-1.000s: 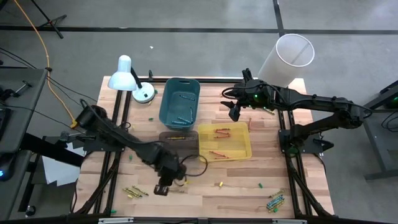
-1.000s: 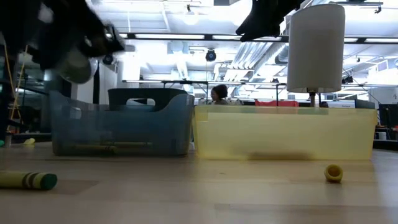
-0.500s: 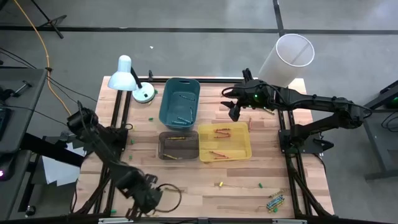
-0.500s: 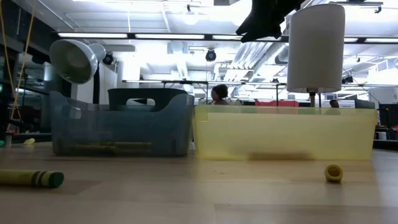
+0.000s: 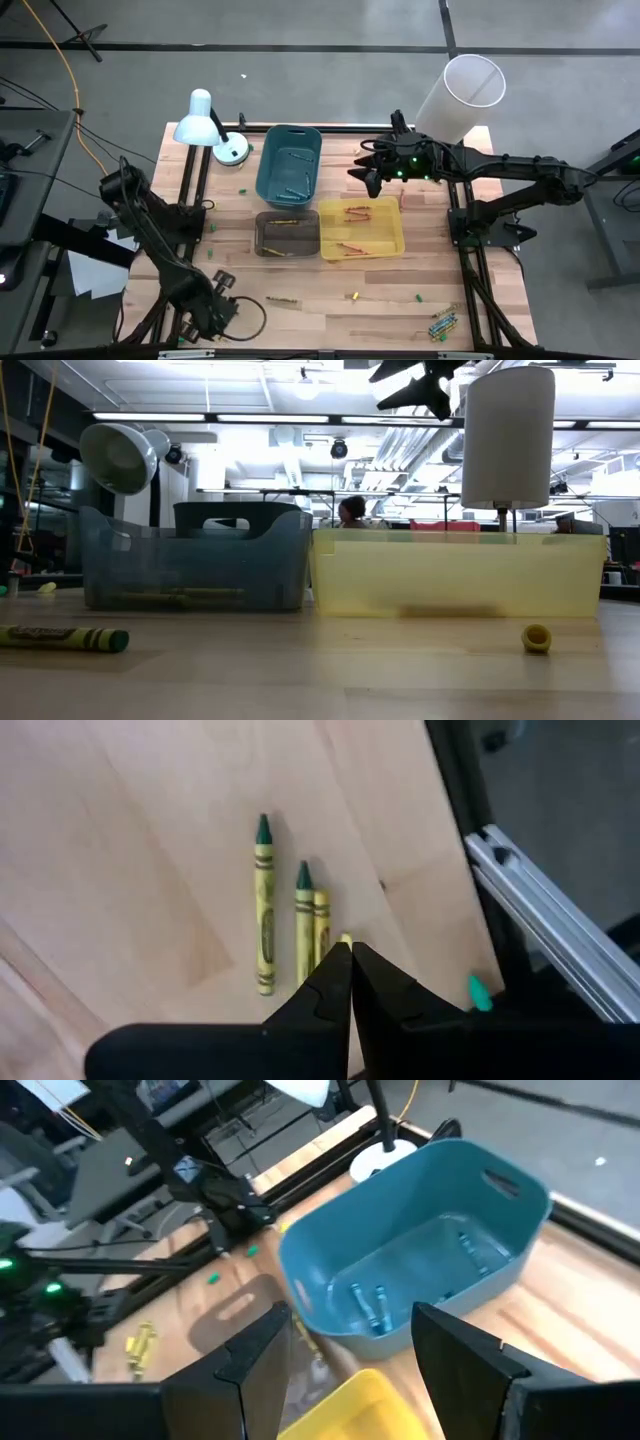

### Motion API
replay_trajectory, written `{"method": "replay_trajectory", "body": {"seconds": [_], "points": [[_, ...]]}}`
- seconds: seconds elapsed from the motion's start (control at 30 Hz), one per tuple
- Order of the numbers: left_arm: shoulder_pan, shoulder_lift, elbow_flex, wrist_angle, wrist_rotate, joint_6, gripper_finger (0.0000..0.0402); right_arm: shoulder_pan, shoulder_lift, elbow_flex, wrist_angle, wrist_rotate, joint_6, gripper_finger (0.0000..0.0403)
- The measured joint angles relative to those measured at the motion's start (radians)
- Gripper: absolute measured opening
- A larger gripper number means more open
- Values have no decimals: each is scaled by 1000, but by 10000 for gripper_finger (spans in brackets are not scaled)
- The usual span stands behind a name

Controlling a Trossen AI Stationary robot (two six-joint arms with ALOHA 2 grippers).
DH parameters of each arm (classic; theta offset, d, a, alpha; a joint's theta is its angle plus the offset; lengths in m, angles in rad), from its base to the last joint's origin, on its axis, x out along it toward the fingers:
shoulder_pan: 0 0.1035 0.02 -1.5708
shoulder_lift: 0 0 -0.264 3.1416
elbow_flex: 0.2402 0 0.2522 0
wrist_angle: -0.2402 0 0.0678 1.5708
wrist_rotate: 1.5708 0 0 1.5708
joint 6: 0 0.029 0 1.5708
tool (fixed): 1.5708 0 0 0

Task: Sort crayons
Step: Move the green crayon to the bottom left of the table

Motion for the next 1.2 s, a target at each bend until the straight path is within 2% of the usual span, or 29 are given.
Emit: {"method": "replay_trajectory", "body": {"seconds": [0.17,0.37,0.47,0.67,0.8,0.97,1.2], "points": [[-13,-142,-117,122,-38,-9,0,40,0,0,0,34,85,200],[-2,-180,-221,178,-42,-24,17,69,0,0,-9,95,94,200],[-3,-174,-232,222,-40,-24,48,71,0,0,-24,96,90,200],[-2,-137,-232,254,-101,-61,131,70,0,0,-47,97,24,200],[9,-91,-232,255,-85,-79,166,70,0,0,-53,97,-18,200],[21,-28,-232,259,-78,-106,172,70,0,0,-68,97,-26,200],[38,43,-231,293,-82,-106,154,70,0,0,-84,97,-26,200]]}}
